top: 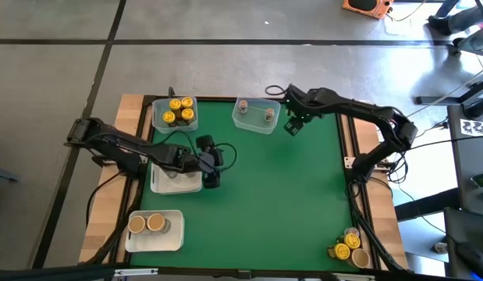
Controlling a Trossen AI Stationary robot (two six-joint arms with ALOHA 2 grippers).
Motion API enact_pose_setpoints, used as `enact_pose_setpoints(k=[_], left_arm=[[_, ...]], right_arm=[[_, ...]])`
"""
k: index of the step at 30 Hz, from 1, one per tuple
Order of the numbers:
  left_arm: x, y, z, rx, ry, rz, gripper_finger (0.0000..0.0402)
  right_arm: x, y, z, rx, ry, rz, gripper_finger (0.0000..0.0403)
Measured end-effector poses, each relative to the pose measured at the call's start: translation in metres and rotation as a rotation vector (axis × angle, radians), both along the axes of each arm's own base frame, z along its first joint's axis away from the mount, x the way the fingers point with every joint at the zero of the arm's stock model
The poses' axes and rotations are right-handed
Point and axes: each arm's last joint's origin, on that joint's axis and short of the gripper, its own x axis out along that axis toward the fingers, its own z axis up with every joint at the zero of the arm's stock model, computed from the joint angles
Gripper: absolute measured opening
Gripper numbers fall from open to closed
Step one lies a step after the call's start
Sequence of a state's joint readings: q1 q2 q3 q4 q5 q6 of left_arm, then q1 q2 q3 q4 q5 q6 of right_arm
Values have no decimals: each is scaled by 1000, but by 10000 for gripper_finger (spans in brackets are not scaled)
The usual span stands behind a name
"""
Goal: Sort spices by type
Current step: Put the brown seasoning bottle into the right transparent bin
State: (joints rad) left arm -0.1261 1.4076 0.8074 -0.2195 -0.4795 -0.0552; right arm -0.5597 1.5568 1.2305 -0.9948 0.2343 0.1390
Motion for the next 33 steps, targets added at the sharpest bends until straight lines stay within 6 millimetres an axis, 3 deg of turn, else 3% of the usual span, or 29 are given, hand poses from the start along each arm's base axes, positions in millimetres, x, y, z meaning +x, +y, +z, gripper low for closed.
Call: enact_pose_setpoints(k=[6, 11, 17, 28, 33], left_arm=[[-10, 4, 14, -23, -14, -11, 318], [-16, 11, 15, -17, 23, 1, 318], [-13, 16, 12, -144, 10, -172, 316], [-23, 31, -11, -167, 49, -97, 308], [-22, 30, -13, -164, 14, -107, 308]], right_arm=[[30, 19, 30, -44, -161, 128, 197], [50, 19, 33, -65, -306, 169, 197], [76, 7, 7, -60, -347, 214, 197], [117, -15, -20, -38, -316, 251, 197], [120, -21, -42, 14, -245, 250, 197]])
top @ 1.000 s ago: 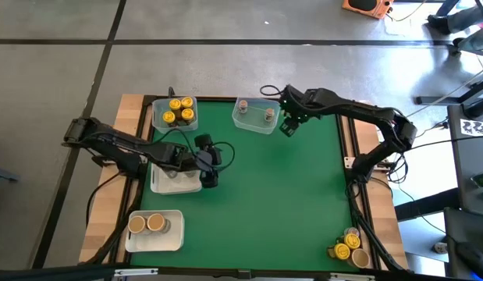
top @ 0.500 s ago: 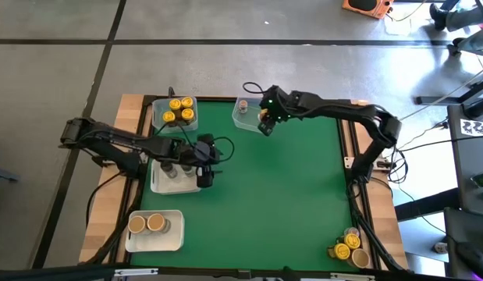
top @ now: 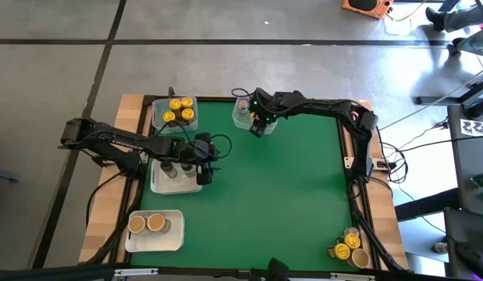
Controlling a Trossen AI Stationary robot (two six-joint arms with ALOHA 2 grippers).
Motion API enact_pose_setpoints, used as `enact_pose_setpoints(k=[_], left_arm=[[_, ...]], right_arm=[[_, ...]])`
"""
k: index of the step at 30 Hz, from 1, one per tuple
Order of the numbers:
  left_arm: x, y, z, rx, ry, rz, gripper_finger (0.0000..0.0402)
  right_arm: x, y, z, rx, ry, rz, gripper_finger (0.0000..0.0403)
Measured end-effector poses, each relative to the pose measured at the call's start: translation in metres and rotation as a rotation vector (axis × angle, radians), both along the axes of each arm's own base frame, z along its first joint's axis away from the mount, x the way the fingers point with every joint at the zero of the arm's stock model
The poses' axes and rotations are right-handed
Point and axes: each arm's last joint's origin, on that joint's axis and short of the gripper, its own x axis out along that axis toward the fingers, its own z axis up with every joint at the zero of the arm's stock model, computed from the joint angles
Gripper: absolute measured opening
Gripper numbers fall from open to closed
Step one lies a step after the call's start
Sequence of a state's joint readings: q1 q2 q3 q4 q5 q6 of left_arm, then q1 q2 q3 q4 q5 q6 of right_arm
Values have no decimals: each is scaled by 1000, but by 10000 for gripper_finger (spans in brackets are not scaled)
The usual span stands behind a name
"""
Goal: Sort spices by type
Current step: Put the brown seasoning bottle into the right transparent bin
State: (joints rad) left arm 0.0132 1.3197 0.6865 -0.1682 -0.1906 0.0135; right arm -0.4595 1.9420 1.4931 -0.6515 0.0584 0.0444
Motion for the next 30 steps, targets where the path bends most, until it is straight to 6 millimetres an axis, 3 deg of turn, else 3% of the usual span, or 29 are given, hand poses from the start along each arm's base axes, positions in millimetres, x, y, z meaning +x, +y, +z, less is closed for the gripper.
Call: enact_pose_setpoints(k=[7, 30], left_arm=[[0, 0, -1, 2, -20, -2, 308], [1, 0, -1, 14, -24, -13, 308]], right_arm=[[-2, 2, -11, 55, 71, 8, 197], [-4, 4, -17, 120, 94, 20, 198]])
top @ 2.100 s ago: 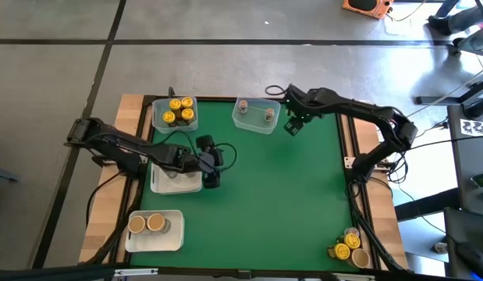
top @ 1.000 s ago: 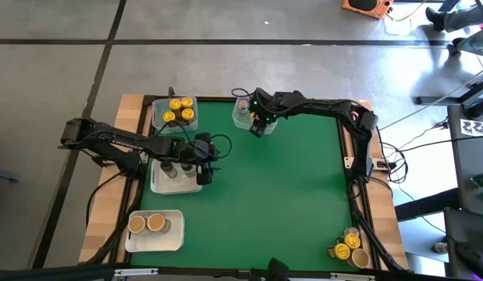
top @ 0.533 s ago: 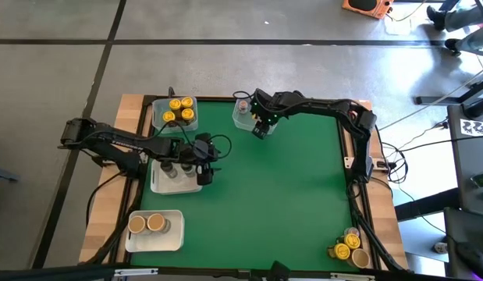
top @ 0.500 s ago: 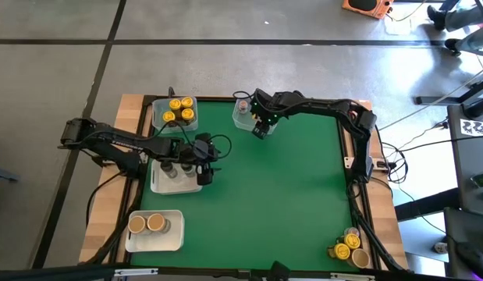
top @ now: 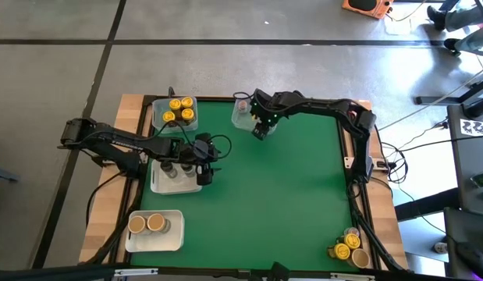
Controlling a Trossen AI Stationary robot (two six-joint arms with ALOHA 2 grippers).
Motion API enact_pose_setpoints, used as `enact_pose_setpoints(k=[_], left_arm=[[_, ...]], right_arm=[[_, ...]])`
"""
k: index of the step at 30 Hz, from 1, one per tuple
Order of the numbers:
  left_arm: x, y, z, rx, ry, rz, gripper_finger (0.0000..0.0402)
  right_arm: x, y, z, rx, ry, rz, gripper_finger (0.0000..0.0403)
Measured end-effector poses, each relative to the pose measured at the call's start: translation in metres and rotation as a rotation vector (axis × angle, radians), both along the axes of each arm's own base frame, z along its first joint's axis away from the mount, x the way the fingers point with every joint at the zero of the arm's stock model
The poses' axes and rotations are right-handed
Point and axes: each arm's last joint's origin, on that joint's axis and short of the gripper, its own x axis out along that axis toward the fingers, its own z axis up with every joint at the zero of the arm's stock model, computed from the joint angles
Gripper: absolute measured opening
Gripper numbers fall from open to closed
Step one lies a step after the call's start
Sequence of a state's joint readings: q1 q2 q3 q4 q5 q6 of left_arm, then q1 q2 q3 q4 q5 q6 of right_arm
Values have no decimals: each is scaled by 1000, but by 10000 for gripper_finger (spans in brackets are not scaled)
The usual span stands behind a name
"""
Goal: Sort spices by type
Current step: Put the brown seasoning bottle into the right transparent bin, then put the yellow seasoning bottle into the left transparent bin
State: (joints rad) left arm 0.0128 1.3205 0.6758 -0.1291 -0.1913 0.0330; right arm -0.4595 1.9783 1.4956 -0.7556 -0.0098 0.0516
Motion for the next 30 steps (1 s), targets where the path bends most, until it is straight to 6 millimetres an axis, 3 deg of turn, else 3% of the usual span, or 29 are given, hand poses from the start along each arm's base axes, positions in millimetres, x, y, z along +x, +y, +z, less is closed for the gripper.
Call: enact_pose_setpoints(k=[17, 30], left_arm=[[0, 0, 0, 1, -6, -1, 308], [1, 0, 1, -23, -15, 22, 308]], right_arm=[[-2, 1, -5, -8, 44, 24, 202], [-6, 2, -3, -3, 81, 22, 327]])
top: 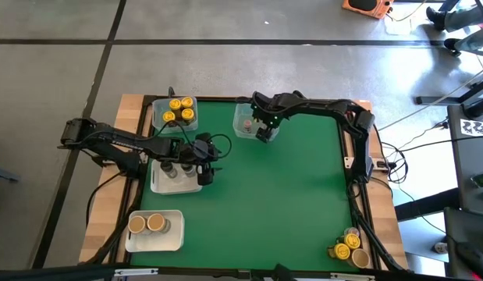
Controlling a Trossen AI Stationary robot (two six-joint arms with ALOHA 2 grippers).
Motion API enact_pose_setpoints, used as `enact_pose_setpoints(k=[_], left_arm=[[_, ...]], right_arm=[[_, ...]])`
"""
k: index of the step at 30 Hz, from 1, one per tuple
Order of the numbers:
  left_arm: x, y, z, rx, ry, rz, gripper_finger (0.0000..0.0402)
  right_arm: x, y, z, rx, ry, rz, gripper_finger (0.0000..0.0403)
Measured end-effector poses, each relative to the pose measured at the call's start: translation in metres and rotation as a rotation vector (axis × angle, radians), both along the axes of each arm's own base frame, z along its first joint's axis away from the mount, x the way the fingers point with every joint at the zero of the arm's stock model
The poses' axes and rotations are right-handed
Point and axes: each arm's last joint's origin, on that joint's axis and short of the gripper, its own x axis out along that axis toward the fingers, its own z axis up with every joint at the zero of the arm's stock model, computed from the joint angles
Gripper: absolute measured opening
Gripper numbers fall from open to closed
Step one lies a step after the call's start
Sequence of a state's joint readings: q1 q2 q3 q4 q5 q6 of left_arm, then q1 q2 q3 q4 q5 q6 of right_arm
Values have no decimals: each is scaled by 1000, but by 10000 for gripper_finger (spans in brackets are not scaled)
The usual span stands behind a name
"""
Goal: Sort spices by type
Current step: Put the yellow seasoning bottle into the left transparent bin
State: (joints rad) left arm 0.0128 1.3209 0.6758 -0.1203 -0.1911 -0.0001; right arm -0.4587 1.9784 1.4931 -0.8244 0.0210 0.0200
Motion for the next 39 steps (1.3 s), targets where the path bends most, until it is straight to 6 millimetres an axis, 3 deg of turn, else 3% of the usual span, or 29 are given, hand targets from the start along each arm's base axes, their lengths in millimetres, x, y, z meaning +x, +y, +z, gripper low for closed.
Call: enact_pose_setpoints(k=[3, 8, 13, 17, 21, 28, 39], left_arm=[[0, 0, 0, -16, -5, 16, 308], [0, 0, 0, -13, -3, 13, 308], [0, -1, 0, -17, -5, 12, 308], [1, -9, 1, -21, -14, -15, 308], [3, -19, 4, -40, -60, -39, 308], [11, -43, 9, -102, -179, -87, 308], [43, -99, 15, -116, -265, -132, 308]], right_arm=[[-1, 4, 18, 5, 13, 9, 337], [-8, 28, 74, -34, -9, 47, 337], [-32, 70, 123, -29, -49, 66, 335], [-63, 112, 143, 9, -18, 66, 335], [-94, 153, 148, 37, -24, 60, 335], [-142, 214, 133, 101, -15, 93, 335], [-189, 311, 127, 263, -85, 161, 335]])
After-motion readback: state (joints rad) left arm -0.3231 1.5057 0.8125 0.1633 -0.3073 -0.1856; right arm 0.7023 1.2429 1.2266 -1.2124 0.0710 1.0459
